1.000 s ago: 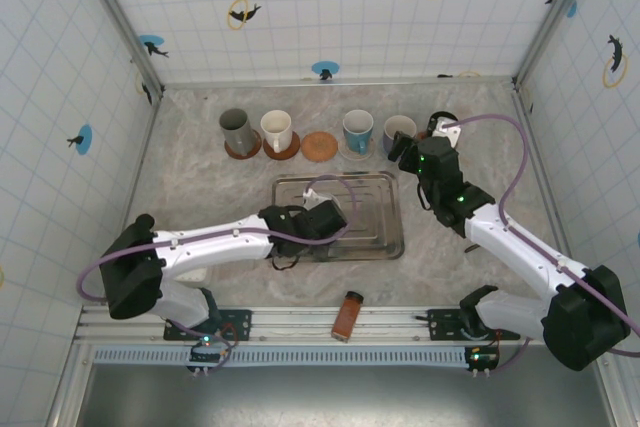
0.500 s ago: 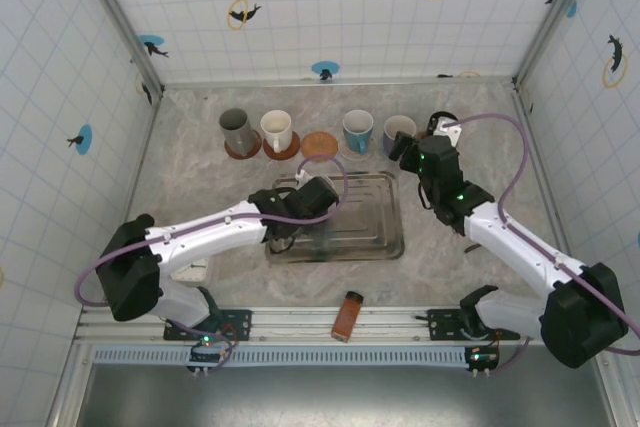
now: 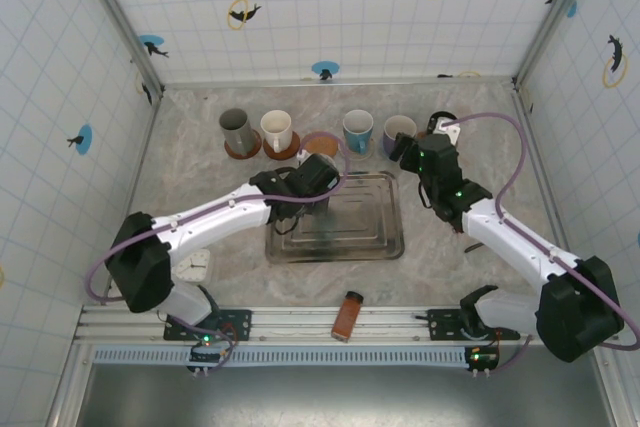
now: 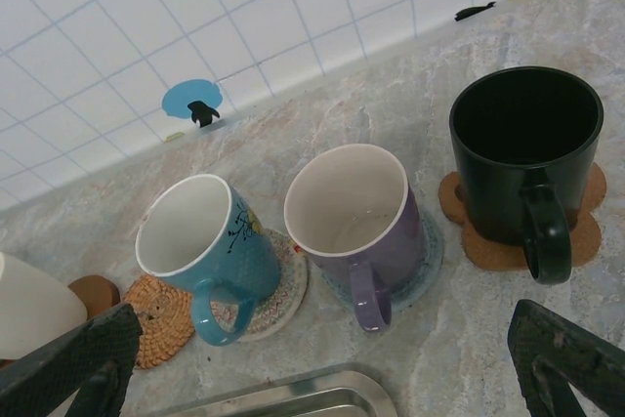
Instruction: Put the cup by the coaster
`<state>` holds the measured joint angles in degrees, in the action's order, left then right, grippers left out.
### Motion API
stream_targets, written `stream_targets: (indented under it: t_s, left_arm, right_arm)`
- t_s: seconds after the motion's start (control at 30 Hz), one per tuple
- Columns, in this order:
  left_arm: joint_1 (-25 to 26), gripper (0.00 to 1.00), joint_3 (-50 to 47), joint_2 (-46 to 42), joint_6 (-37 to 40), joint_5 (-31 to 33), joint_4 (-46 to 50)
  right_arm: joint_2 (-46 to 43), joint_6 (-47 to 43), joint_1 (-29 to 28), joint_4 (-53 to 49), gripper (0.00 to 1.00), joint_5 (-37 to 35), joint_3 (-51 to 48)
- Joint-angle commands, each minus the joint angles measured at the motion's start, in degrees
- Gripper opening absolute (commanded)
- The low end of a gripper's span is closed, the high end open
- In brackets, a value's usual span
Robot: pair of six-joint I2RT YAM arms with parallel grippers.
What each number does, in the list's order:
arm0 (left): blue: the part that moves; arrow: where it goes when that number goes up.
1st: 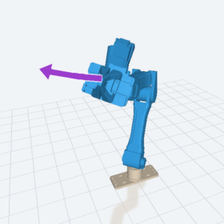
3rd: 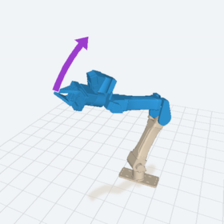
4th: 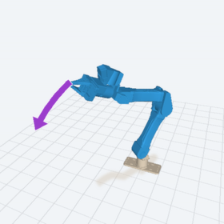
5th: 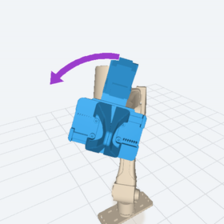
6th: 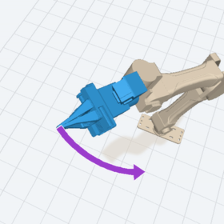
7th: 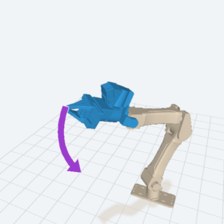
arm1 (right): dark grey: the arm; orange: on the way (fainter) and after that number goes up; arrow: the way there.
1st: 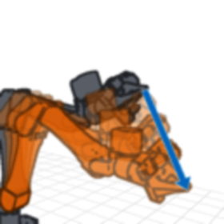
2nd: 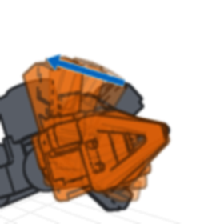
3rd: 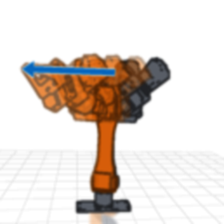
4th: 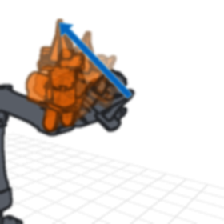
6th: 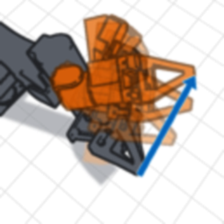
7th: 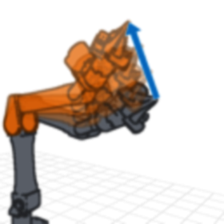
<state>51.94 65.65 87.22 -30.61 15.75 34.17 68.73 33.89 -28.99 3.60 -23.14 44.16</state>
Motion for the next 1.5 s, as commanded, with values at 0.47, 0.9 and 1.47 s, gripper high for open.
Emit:
stream_targets:
  t_s: [0.47,0.9,1.47]
  left_arm:
    - [-8.2,0.00,15.0,8.9,7.7,-1.0,-2.6]
    - [-12.3,0.00,23.8,16.1,10.7,-3.7,-2.7]
    - [-16.1,0.00,29.8,24.2,12.3,-6.6,-2.7]
  right_arm:
    - [0.3,0.6,3.0,4.1,0.99,3.3,-1.2]
    - [2.3,1.2,4.1,5.2,0.99,5.1,-0.9]
    - [8.7,1.2,5.6,4.4,0.99,7.9,2.1]
